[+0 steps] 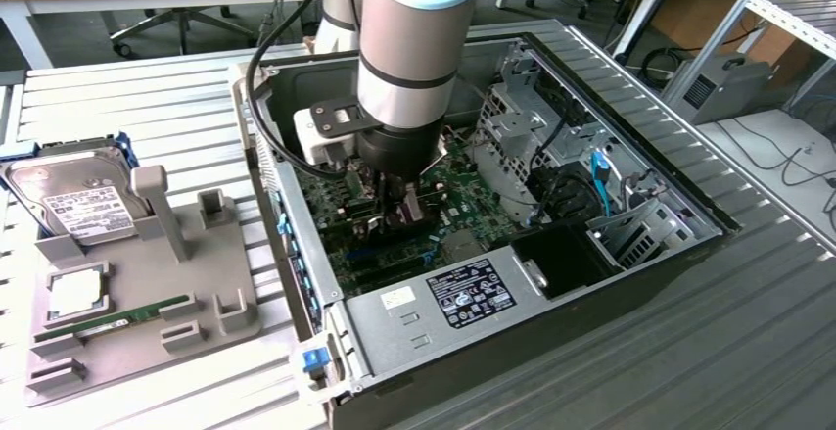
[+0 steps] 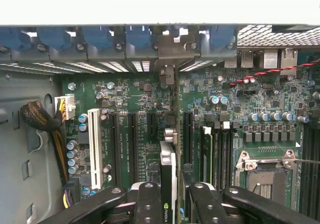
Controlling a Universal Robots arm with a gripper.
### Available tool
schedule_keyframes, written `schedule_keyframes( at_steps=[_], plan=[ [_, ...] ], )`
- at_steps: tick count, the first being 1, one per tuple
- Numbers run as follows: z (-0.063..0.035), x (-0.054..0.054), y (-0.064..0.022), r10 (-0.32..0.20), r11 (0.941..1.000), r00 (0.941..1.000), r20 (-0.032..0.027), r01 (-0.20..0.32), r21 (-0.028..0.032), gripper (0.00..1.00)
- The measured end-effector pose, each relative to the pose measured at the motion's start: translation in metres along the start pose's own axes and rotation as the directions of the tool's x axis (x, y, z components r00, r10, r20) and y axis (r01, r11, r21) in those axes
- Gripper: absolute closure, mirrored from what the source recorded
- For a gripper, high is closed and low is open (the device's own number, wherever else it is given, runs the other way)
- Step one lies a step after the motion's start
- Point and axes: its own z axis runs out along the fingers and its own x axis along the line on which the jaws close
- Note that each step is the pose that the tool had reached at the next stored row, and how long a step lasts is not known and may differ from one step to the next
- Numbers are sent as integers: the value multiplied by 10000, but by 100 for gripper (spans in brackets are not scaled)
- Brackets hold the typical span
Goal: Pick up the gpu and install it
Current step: 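Insert the gpu into the slot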
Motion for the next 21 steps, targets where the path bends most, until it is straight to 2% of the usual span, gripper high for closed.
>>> schedule_keyframes(
  at_steps=[21],
  plan=[
    [36, -8, 1, 12, 10000, 10000, 1, -12, 1, 73]
  ],
)
